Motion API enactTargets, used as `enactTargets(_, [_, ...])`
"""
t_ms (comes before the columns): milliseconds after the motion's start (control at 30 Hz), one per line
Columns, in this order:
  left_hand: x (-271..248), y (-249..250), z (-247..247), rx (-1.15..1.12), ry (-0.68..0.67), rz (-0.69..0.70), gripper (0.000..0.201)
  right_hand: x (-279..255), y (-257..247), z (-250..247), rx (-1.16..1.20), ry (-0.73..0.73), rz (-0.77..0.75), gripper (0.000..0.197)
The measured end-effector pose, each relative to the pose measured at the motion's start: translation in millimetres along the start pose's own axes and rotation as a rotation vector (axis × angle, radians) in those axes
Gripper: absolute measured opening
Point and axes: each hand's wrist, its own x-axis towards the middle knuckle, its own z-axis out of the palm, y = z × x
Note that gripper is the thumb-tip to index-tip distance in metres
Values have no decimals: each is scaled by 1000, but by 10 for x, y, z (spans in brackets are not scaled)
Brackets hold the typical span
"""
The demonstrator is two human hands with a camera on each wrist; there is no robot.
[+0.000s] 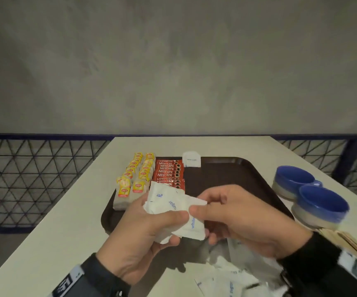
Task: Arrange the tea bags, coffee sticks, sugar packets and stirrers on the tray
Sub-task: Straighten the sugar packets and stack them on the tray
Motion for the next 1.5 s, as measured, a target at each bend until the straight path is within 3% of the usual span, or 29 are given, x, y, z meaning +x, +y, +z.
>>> enactTargets(133, [-17,-61,74,-71,6,-46,33,-83,217,-101,225,101,-1,26])
enactTargets(267, [-8,-67,75,-207,-13,-83,37,-195,158,-234,515,180,-60,14])
enactTargets(367, [3,-82,81,-132,-21,-48,35,-236,130,-296,771,203,-106,17])
enactTargets(467, [11,-66,132,-59,-30,-12,34,-235,151,-337,859,188,-133,26])
enactTargets(533, [38,-42,176,-49,4,17,33,-219,174,-347,863,163,-142,31])
enactTargets(667, [173,4,290,-54,80,29,37,-168,225,-370,828,87,-171,20])
enactTargets(833, [229,-26,425,-164,95,-28,45,-194,205,-365,832,7,-328,46])
enactTargets(1067, [113,-222,356,-270,-51,-31,24,-163,254,-329,587,82,-351,7])
enactTargets(1133, [115,-225,372,-295,-84,-10,27,-134,288,-315,569,68,-340,10])
enactTargets(1233, [126,-254,405,-168,-107,45,31,-112,329,-282,557,37,-344,32])
enactTargets(1400, [161,-267,391,-32,0,86,45,-119,314,-256,480,48,-371,22])
enactTargets(1500, [147,-257,390,-30,9,85,45,-128,311,-252,444,63,-379,27])
